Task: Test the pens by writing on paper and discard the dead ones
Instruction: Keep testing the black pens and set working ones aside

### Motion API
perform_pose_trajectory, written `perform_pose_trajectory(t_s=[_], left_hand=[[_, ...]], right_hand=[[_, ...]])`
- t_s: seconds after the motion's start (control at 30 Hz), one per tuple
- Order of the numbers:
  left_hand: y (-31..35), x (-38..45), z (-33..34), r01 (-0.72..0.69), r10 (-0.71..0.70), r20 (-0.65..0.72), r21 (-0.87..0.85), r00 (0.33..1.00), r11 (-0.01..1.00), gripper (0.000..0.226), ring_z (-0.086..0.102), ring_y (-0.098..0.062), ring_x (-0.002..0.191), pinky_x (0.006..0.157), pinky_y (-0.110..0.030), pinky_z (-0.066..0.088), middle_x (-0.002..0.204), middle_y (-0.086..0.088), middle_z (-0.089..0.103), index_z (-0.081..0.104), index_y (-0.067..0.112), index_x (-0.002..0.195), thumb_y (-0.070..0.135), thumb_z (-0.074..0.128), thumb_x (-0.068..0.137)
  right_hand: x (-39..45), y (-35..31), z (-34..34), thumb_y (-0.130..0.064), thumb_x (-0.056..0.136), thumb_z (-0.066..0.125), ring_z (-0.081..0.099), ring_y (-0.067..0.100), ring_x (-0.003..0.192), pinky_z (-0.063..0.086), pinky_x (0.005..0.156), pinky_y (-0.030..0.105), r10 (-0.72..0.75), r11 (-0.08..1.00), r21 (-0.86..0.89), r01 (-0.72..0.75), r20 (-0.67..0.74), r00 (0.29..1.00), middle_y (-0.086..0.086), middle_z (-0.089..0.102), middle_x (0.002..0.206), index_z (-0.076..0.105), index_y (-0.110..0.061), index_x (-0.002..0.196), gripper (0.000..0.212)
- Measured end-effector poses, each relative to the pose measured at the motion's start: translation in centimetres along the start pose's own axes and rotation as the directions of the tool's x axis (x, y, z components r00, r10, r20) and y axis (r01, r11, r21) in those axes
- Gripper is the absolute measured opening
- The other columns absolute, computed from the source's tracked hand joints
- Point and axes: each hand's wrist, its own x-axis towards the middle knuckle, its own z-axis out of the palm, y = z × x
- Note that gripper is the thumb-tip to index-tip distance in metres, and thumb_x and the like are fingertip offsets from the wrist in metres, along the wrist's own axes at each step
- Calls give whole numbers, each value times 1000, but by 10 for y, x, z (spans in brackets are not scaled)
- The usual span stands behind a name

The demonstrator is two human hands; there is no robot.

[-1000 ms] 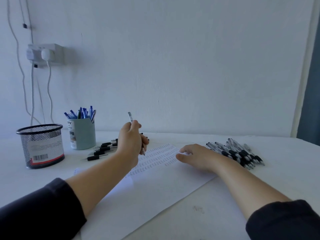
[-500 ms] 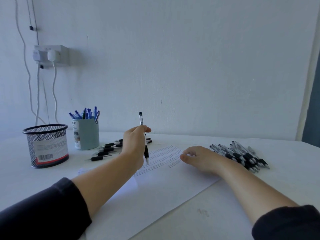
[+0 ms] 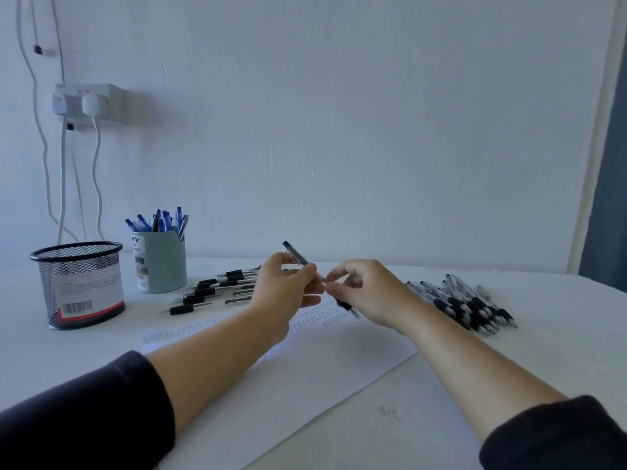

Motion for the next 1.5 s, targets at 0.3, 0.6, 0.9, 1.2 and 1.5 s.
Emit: perform_pose_trajectory(t_s=[0.3, 0.6, 0.9, 1.2, 1.5], left_hand=[[-3, 0, 0, 17, -27, 48, 203, 998, 979, 23, 55, -18, 68, 54, -28, 44, 88, -8, 63, 51, 17, 117, 16, 57, 94], [-6, 3, 0, 31, -53, 65, 301, 997, 953, 12, 53, -17, 60, 50, -25, 40, 78, -7, 62, 58, 13, 104, 10, 54, 93], [-6, 3, 0, 31, -56, 69, 318, 996, 948, 13, 52, -17, 56, 48, -24, 39, 72, -7, 62, 60, 12, 88, 6, 50, 93], [8, 22, -22, -67, 76, -6, 421, 997, 905, 21, 54, -16, 61, 56, -26, 47, 73, -6, 63, 64, 10, 79, 1, 49, 91], [10, 54, -85, -81, 171, -11, 850, 985, 521, 35, 60, -23, 75, 67, -31, 52, 86, -5, 63, 68, 13, 83, -6, 38, 84]], right_hand=[[5, 25, -29, -30, 92, 57, 57, 26, 95, 37, 85, 34, 129, 881, -333, -336, -514, 848, -1, 66, 90, 67, -18, 88, 16], [-12, 60, -66, -13, 88, 54, 45, 32, 114, 27, 97, 39, 501, 607, -194, -771, -660, 560, 11, 59, 107, 56, -14, 97, 9], [-14, 52, -59, -21, 92, 43, 37, 32, 119, 27, 98, 40, 442, 560, -347, -752, -643, 626, 9, 53, 118, 54, -15, 103, 17], [-3, 14, -6, -46, 94, 48, 40, 20, 128, 30, 106, 38, 120, 886, -450, -107, 0, 993, -1, 53, 135, 55, -25, 127, 40], [0, 19, 6, -58, 87, 51, 28, 20, 140, 25, 114, 39, 280, 848, -518, -110, 262, 924, -4, 33, 151, 36, -35, 143, 62]])
